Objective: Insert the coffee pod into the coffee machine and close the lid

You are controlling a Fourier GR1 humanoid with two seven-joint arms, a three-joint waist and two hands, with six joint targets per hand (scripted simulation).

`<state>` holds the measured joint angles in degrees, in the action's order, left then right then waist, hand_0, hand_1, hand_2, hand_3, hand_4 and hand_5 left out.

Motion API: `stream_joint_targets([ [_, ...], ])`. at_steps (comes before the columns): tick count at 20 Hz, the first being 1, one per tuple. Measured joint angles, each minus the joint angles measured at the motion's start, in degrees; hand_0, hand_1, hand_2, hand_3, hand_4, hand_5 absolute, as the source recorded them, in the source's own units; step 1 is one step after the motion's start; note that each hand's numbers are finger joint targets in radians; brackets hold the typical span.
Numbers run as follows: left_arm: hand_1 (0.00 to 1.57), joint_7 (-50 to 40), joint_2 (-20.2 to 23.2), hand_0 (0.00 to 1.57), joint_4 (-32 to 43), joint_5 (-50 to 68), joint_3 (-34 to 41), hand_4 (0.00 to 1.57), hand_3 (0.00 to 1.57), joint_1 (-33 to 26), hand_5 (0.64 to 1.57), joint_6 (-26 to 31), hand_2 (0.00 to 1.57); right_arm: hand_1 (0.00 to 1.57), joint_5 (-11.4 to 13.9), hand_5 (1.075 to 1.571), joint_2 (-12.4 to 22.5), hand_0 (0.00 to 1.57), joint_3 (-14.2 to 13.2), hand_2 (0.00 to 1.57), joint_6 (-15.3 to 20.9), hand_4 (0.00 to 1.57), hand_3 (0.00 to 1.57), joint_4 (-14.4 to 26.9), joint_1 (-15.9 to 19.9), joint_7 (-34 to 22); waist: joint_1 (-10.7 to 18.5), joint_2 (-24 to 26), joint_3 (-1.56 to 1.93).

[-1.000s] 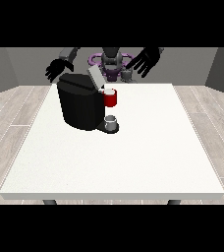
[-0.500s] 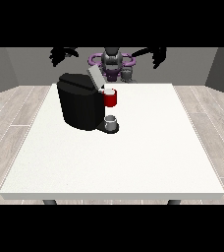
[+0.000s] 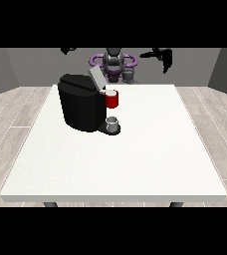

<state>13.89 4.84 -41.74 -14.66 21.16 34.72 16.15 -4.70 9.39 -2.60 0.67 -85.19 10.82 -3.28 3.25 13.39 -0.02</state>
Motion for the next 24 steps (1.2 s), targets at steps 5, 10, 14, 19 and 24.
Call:
stream_joint_targets([
  [5, 0.00, -1.44, -2.57, 0.00, -4.58, 2.98, -1.07, 0.00, 0.00, -2.88, 1.571, 1.15, 0.00, 0.00, 0.65, 1.571, 1.60, 0.00, -0.24, 0.00, -1.78, 0.22, 0.00, 1.50, 2.41, 0.33, 3.46, -0.99, 0.01],
  [10, 0.00, -2.56, -3.72, 0.00, -10.91, 5.31, -2.88, 0.11, 0.00, -7.82, 1.571, 1.94, 0.00, 0.00, 2.33, 1.571, 0.74, 0.00, 1.27, 0.00, -2.00, 0.00, 0.00, 2.27, 3.96, 0.02, 4.73, -2.07, 0.03],
  [14, 0.00, -4.80, -3.92, 0.00, -17.01, 7.84, -4.59, 0.00, 0.00, -10.75, 1.571, 1.53, 0.00, 0.00, 1.71, 1.571, 0.09, 0.00, 0.53, 0.00, -2.63, 0.00, 0.00, 4.07, 5.84, 0.27, 5.00, -4.09, 0.02],
  [19, 0.00, -6.45, -4.54, 0.00, -22.94, 11.22, -8.65, 0.00, 0.00, -14.15, 1.571, -0.66, 0.00, 0.00, 0.45, 1.571, 1.23, 0.00, -2.30, 0.00, -3.84, 0.00, 0.00, 9.33, 9.41, 1.16, 6.21, -7.13, 0.03],
  [24, 0.00, -8.40, -3.79, 0.00, -28.97, 12.71, -10.10, 0.00, 0.00, -16.37, 1.571, -1.04, 0.00, 0.00, 0.81, 1.571, 0.82, 0.00, -2.91, 0.00, -4.24, 0.00, 0.00, 13.75, 12.64, 3.56, 5.95, -10.28, 0.03],
])
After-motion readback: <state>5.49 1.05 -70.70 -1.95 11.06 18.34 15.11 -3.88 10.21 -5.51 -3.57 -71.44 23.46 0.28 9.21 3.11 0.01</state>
